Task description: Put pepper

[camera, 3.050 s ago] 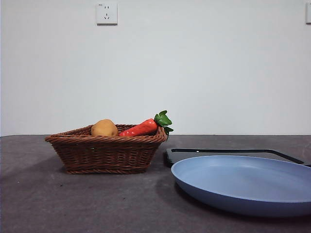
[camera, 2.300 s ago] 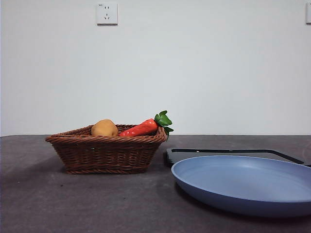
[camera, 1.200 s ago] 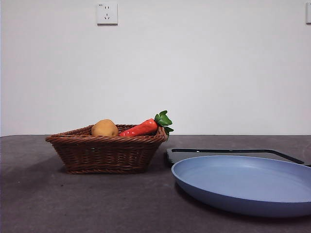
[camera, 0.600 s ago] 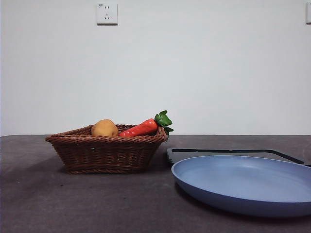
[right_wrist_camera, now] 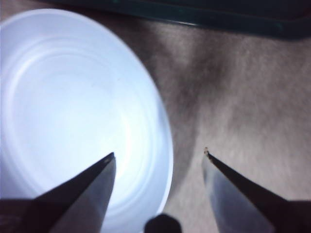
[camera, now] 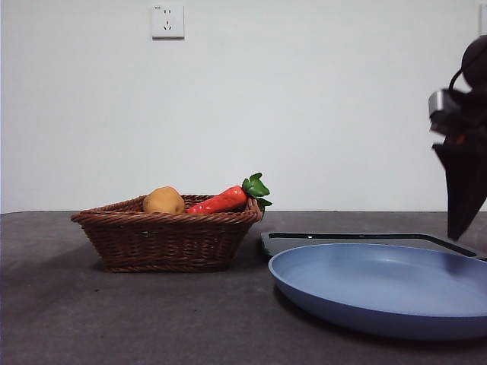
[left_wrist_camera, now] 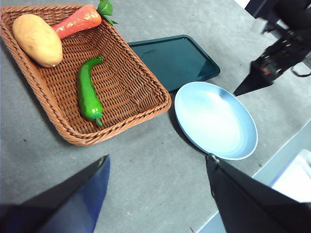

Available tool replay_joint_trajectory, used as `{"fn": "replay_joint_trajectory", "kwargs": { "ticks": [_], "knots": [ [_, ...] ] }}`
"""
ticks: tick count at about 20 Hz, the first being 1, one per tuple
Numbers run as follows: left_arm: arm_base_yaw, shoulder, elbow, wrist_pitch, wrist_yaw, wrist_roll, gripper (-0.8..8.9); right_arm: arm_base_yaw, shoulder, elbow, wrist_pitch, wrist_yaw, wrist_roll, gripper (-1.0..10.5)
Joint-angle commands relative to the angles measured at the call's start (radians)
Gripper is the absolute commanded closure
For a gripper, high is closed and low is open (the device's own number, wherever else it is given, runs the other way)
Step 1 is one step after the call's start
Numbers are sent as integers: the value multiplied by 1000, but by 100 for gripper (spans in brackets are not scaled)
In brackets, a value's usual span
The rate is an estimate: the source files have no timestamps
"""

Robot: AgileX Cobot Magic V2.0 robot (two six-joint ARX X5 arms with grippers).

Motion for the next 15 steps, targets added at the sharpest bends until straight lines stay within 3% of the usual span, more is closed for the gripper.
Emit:
{"fn": "replay_joint_trajectory", "kwargs": {
  "ticks": [1, 7, 15],
  "knots": [
    [-1, 1, 19, 13, 7, 11, 465, 7, 47, 14, 17, 3, -8, 654],
    [-1, 1, 19, 13, 7, 11, 465, 8, 107, 14, 36, 2, -8, 734],
    [-1, 1, 19, 13, 7, 11, 465, 7, 144, 14, 35, -1, -4, 941]
  ]
}}
